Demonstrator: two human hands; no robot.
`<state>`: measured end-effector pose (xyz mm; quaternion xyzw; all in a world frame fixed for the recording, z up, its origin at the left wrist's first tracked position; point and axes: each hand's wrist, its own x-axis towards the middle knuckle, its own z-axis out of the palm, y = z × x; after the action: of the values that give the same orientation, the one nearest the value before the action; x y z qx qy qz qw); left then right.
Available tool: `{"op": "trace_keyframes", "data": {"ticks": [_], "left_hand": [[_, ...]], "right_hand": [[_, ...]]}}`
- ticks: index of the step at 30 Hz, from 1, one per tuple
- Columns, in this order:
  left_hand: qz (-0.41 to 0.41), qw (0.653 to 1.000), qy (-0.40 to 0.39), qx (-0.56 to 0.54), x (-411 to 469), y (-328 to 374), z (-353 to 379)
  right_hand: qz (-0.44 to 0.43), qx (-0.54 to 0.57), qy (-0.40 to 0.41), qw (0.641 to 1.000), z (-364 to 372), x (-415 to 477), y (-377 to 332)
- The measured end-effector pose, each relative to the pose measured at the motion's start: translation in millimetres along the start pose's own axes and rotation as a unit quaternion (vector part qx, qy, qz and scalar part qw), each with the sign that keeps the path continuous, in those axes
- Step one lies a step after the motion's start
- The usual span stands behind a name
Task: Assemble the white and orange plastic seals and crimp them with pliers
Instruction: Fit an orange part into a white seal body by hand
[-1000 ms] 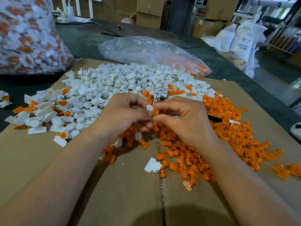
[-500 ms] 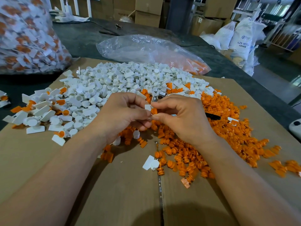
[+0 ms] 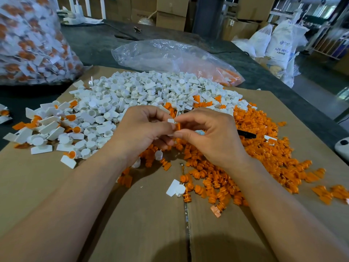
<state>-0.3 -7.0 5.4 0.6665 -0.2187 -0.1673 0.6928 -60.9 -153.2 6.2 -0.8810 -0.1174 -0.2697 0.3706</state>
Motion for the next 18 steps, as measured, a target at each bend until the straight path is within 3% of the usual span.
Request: {"op": "trace_keyframes", "data": {"ticks": [9, 18], "left_hand": [[-0.029, 0.998, -0.017, -0.049, -1.0, -1.0, 0.8], [-0.007, 0.999, -0.009, -0.033, -4.3, 0.1, 2.2]], "right_hand": [[0.05, 0.017, 0.016, 0.998, 0.8, -1.1, 1.6], [0.035, 0.014, -0.002, 0.999, -1.5, -1.0, -0.7]]}}
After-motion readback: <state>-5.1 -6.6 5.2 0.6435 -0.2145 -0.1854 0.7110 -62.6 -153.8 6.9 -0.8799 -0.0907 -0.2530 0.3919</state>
